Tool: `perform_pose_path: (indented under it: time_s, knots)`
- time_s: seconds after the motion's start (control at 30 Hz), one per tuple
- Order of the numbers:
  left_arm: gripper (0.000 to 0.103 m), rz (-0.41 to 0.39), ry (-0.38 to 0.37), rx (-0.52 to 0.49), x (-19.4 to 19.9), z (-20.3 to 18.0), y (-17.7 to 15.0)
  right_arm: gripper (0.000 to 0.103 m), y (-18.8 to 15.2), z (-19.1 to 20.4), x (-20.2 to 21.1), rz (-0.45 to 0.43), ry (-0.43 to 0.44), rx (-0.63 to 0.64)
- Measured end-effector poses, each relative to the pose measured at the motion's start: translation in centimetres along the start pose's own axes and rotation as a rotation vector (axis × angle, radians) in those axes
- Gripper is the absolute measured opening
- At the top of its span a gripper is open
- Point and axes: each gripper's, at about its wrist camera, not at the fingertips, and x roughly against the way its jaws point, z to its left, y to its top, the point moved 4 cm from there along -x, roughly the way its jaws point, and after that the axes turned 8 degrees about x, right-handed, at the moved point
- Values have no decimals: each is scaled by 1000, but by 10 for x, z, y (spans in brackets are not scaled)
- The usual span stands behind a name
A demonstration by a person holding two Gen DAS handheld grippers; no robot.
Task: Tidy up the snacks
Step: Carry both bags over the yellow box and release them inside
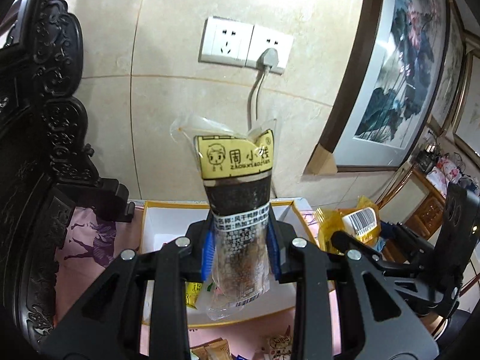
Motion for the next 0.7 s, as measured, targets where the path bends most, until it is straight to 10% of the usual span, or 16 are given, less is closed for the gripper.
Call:
perform_pose_path:
  time_s: [0.1,0.2,0.7]
  knots:
    - [40,27,24,10,-17,4,-2,76,0,-1,-16,25,10,0]
    - [91,25,87,44,-23,11,-3,92,-1,-1,-27,67,-18,6]
    - [96,36,91,80,1,10,-19,102,-13,10,-6,84,18,5]
